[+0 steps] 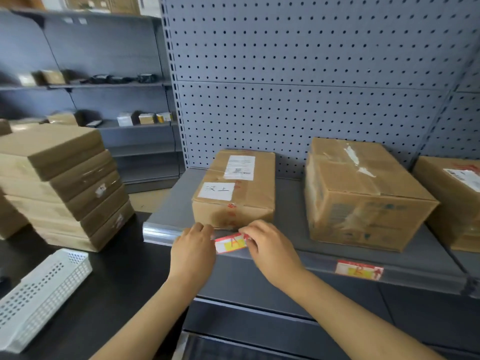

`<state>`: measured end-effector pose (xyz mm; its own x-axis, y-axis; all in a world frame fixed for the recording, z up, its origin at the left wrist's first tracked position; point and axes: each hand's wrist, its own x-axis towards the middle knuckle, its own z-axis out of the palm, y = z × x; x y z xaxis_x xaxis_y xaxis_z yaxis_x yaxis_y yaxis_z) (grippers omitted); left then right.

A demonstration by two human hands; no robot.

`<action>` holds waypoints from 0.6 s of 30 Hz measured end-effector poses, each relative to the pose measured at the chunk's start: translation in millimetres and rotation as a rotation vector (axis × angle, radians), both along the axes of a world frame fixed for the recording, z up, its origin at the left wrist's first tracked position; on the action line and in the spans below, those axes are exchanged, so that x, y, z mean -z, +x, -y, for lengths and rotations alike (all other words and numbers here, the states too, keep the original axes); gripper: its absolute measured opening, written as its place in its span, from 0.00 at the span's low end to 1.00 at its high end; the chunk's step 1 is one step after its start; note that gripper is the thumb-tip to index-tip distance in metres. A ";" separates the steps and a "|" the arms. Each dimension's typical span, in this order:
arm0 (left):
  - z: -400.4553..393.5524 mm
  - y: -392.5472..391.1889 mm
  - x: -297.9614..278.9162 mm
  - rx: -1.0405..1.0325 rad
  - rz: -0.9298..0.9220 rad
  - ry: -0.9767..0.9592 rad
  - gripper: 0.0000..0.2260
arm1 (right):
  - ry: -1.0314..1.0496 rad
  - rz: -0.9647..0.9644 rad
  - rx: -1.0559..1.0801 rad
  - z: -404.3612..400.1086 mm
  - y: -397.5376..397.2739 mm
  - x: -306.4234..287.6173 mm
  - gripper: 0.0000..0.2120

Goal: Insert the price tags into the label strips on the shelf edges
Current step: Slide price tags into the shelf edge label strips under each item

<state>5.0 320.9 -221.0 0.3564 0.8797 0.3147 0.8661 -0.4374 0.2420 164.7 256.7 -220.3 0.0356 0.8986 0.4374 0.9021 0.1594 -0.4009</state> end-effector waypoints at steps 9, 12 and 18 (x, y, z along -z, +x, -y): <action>-27.2 -17.5 10.7 0.150 -0.001 -0.051 0.06 | -0.054 0.000 0.166 -16.2 -16.7 -1.7 0.07; -28.6 -11.6 9.7 0.172 -0.019 -0.053 0.05 | -0.008 0.088 0.179 -12.5 -16.0 0.5 0.04; -29.4 -6.4 8.5 0.204 -0.036 -0.046 0.05 | 0.027 0.161 0.203 -7.5 -18.0 5.5 0.03</action>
